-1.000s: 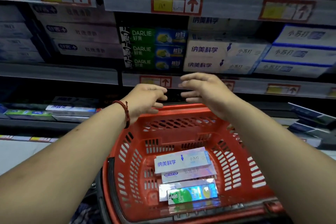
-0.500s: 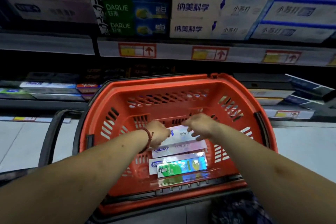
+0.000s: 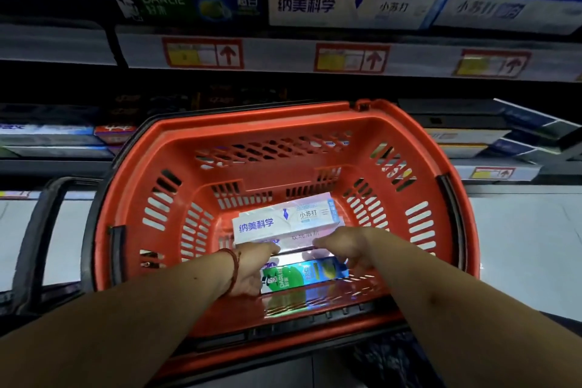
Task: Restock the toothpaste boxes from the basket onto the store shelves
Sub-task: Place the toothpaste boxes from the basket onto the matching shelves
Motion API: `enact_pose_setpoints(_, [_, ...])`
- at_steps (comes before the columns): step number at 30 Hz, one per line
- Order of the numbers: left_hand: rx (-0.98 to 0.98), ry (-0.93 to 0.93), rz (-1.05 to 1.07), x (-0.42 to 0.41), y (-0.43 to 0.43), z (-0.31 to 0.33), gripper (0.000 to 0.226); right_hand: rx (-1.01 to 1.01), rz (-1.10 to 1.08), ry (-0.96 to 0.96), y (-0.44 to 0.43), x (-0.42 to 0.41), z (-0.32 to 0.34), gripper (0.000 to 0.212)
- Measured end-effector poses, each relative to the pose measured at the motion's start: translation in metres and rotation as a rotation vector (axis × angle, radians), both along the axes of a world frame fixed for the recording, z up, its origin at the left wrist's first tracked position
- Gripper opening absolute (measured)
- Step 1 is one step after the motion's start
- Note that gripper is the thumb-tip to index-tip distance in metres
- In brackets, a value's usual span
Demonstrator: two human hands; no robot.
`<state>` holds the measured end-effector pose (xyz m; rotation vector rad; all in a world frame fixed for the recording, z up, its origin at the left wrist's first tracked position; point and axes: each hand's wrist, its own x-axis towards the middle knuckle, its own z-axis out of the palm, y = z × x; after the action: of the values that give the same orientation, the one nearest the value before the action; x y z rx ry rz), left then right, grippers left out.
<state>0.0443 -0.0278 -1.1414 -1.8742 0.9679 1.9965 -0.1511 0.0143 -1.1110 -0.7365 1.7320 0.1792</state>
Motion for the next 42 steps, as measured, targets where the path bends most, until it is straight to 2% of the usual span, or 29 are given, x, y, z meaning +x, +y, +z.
enact_pose_setpoints(4, [-0.002, 0.01, -0.023, 0.0, 0.001, -0.004, 0.068, 0.026, -0.159, -0.074, -0.005, 0.01, -0.001, 0.067])
enact_pose_setpoints(9, [-0.071, -0.036, -0.032, 0.003, 0.003, -0.009, 0.074, -0.064, -0.01, 0.069, 0.0, 0.0, -0.003, 0.053])
enact_pose_setpoints(14, [-0.027, 0.001, -0.017, -0.002, 0.005, -0.014, 0.073, 0.009, -0.007, 0.017, 0.007, -0.006, 0.001, 0.05])
enact_pose_setpoints(17, [0.025, 0.03, -0.027, -0.004, 0.008, -0.019, 0.079, 0.012, -0.119, -0.021, 0.008, -0.007, -0.012, 0.064])
enact_pose_setpoints(19, [0.012, 0.043, 0.004, -0.003, 0.009, -0.019, 0.083, 0.025, -0.197, -0.07, 0.005, -0.002, 0.002, 0.056])
enact_pose_setpoints(20, [-0.019, 0.038, 0.039, -0.002, 0.007, -0.02, 0.08, 0.027, -0.207, -0.089, 0.004, 0.0, 0.011, 0.047])
enact_pose_setpoints(21, [-0.066, 0.03, 0.082, -0.001, 0.004, -0.018, 0.077, 0.012, -0.242, -0.092, 0.003, 0.0, 0.012, 0.047])
enact_pose_setpoints(24, [-0.199, 0.016, 0.147, 0.006, -0.009, -0.015, 0.069, -0.074, -0.457, -0.106, 0.0, 0.001, 0.018, 0.05])
enact_pose_setpoints(26, [-0.282, 0.012, 0.226, 0.01, -0.014, -0.002, 0.061, -0.161, -0.583, -0.096, -0.004, 0.007, 0.021, 0.042])
enact_pose_setpoints(29, [-0.463, -0.001, 0.402, 0.018, -0.015, 0.032, 0.017, -0.344, -0.735, 0.031, -0.012, 0.015, 0.029, 0.029])
enact_pose_setpoints(30, [-0.527, -0.017, 0.452, 0.023, -0.016, 0.04, 0.013, -0.406, -0.753, 0.072, -0.014, 0.016, 0.031, 0.027])
enact_pose_setpoints(35, [-0.674, 0.082, 0.643, 0.042, -0.042, 0.096, 0.019, -0.636, -0.784, 0.173, -0.035, 0.031, 0.088, 0.032])
enact_pose_setpoints(38, [-0.8, 0.157, 0.653, 0.057, -0.084, 0.131, 0.028, -0.772, -0.794, 0.139, -0.07, 0.018, 0.093, 0.055])
enact_pose_setpoints(39, [-0.825, 0.174, 0.662, 0.062, -0.098, 0.144, 0.031, -0.817, -0.789, 0.115, -0.083, 0.016, 0.093, 0.057])
enact_pose_setpoints(42, [-0.873, 0.245, 0.799, 0.072, -0.12, 0.191, 0.041, -0.948, -0.794, 0.042, -0.097, 0.041, 0.15, 0.038])
